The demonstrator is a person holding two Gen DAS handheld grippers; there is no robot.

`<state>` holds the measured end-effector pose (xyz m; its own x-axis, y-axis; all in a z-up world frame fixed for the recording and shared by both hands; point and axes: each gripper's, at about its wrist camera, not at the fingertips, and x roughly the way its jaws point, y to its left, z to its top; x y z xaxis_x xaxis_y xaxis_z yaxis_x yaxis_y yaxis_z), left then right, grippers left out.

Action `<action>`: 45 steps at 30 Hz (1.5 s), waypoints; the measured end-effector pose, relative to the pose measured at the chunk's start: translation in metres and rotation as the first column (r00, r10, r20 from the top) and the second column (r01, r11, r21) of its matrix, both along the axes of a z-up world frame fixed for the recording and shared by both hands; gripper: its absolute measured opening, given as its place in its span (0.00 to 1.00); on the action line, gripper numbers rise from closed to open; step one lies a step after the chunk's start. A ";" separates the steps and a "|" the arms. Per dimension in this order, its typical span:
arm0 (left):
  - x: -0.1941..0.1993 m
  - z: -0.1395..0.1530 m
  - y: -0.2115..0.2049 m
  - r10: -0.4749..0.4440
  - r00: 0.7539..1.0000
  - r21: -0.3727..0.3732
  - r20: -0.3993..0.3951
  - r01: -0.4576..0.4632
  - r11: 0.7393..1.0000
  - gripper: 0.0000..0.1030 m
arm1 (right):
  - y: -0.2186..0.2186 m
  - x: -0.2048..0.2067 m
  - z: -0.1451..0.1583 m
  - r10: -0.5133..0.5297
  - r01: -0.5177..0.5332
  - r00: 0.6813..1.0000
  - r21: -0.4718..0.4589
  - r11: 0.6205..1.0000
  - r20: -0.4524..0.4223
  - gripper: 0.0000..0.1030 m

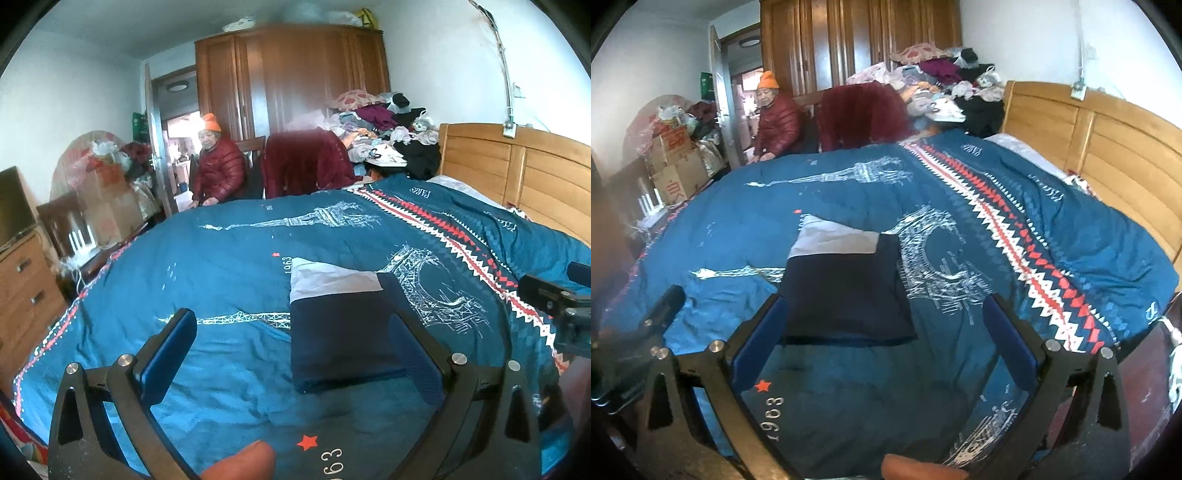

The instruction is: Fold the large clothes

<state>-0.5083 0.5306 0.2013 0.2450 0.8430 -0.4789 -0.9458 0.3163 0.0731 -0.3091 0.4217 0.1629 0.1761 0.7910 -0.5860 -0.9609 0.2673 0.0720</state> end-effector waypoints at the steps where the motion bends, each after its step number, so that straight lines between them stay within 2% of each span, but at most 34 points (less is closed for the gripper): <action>1: 0.000 -0.001 0.001 -0.005 1.000 -0.008 0.002 0.005 1.000 1.00 | -0.001 0.000 0.000 0.007 -0.007 1.000 0.003 1.000 -0.011 1.00; 12: 0.000 -0.010 0.008 0.002 1.000 -0.069 -0.006 -0.003 0.998 1.00 | 0.001 0.000 -0.003 0.009 -0.009 1.000 -0.027 1.000 0.005 1.00; 45: 0.000 -0.013 0.010 0.028 0.999 -0.069 -0.026 -0.030 0.997 1.00 | 0.002 -0.002 -0.005 0.011 -0.011 1.000 -0.032 0.999 0.005 1.00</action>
